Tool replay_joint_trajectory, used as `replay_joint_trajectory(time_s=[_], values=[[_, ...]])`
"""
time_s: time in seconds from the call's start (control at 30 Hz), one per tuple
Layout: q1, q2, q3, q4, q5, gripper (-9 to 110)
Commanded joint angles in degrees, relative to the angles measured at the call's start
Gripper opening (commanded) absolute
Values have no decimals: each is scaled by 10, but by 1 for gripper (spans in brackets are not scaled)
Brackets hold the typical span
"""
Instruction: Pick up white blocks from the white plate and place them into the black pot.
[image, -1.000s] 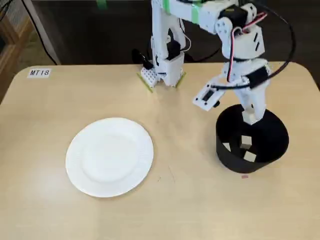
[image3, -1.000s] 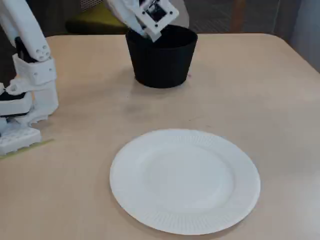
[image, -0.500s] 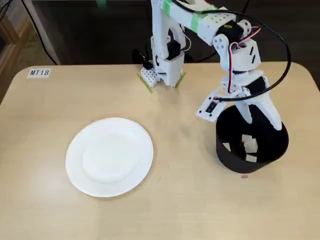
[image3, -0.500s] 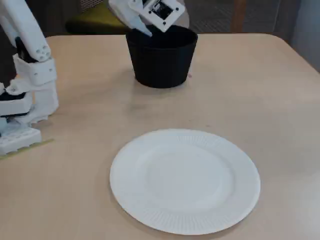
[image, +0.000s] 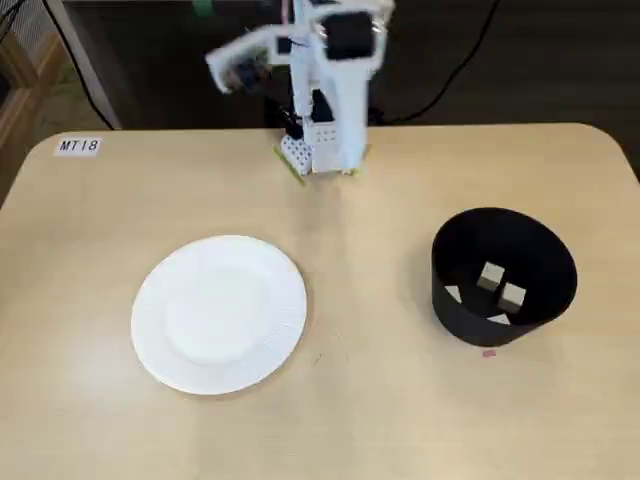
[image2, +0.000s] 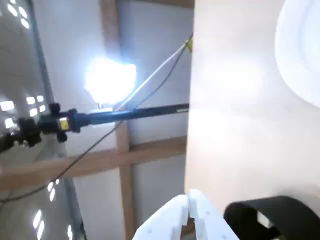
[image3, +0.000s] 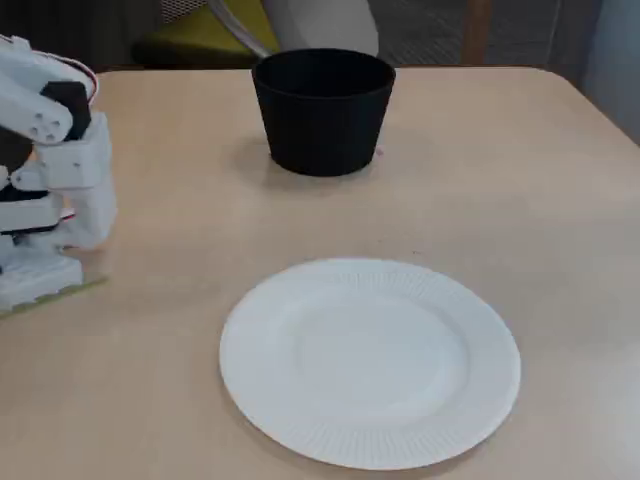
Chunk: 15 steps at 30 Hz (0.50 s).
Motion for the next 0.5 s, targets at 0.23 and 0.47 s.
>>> replay_joint_trajectory(time_s=[0.23, 0.47], values=[[9, 241, 386, -64, 6, -2], [13, 336, 569, -76, -3, -2]])
